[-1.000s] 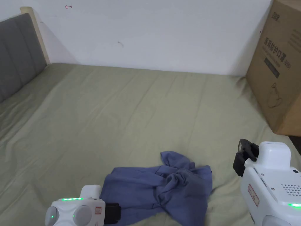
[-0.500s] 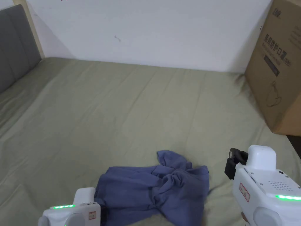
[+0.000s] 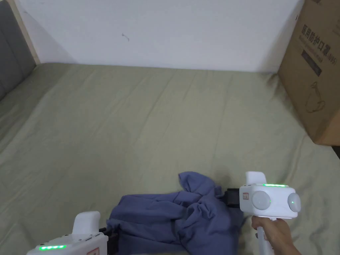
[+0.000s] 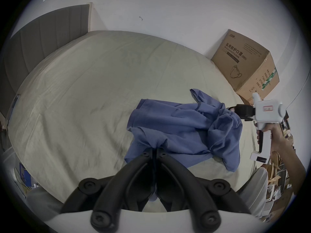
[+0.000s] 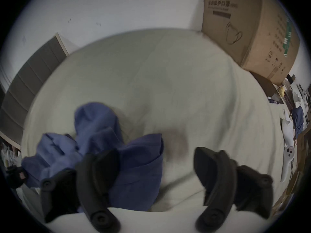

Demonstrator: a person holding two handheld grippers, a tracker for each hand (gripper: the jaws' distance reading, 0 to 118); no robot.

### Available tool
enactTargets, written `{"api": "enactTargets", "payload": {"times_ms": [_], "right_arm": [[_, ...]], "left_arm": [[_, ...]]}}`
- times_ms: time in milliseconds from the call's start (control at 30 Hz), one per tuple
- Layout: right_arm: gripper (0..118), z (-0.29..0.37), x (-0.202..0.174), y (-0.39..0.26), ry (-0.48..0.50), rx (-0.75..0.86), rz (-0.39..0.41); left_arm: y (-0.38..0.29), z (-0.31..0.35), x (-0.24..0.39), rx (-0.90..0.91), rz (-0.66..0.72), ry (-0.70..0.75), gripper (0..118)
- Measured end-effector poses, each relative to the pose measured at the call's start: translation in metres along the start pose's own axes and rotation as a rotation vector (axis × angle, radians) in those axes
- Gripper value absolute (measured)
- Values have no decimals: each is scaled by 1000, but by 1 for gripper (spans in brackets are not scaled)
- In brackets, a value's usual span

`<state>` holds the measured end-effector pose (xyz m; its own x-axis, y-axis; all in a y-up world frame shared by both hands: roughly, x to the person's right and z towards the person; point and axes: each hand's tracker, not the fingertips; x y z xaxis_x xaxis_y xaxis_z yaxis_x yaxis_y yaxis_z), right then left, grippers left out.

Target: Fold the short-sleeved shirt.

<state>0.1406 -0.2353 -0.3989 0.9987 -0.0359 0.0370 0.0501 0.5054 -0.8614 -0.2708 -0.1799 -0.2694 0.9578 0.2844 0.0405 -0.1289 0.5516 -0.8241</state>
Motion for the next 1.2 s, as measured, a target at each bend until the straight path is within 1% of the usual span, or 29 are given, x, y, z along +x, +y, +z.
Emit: {"api": "enactTargets", "payload": {"times_ms": [33,67,100,133,167,200,233,267,433,533,633,767,800,933,1000,1100,1200], "right_arm": [[70,-6,-1,-2,9,-16,7],[62,-11,-3,-4,30,-30,-3],[58,-10,-3,-6,58,-40,-19],[54,-7,-3,-6,90,-15,-46],[45,-2,-4,-7,97,5,-58],[28,3,-5,-7,110,21,-68],[9,8,-6,-8,99,35,-69],[9,17,-8,-9,85,47,-59],[9,68,2,-5,84,161,-7],[9,109,13,5,75,243,16],[9,151,23,20,66,317,39],[9,203,37,47,42,428,45],[9,214,35,52,41,456,48],[9,261,43,92,-1,569,59],[9,275,45,115,-23,613,58],[9,289,50,149,-49,670,47],[9,296,56,179,-55,715,36]], "left_arm": [[1,-1,-1,-3,4,-1,3],[2,-2,-2,-9,8,-6,3],[2,-3,-3,-13,11,-7,3],[2,-3,-3,-15,14,-6,3],[2,-3,-4,-15,17,-7,3],[2,-4,-4,-17,20,-8,3],[2,-3,-4,-19,23,-9,3],[2,-3,-4,-21,27,-9,3],[9,8,-1,14,57,-46,3],[26,17,2,57,87,-94,3],[52,25,7,101,82,-109,3],[104,40,14,192,25,-88,3],[119,45,14,217,18,-87,3],[190,71,22,341,-58,-12,3],[226,82,24,377,-76,5,3],[275,99,38,443,-163,103,3],[315,112,45,491,-174,127,3]]}}
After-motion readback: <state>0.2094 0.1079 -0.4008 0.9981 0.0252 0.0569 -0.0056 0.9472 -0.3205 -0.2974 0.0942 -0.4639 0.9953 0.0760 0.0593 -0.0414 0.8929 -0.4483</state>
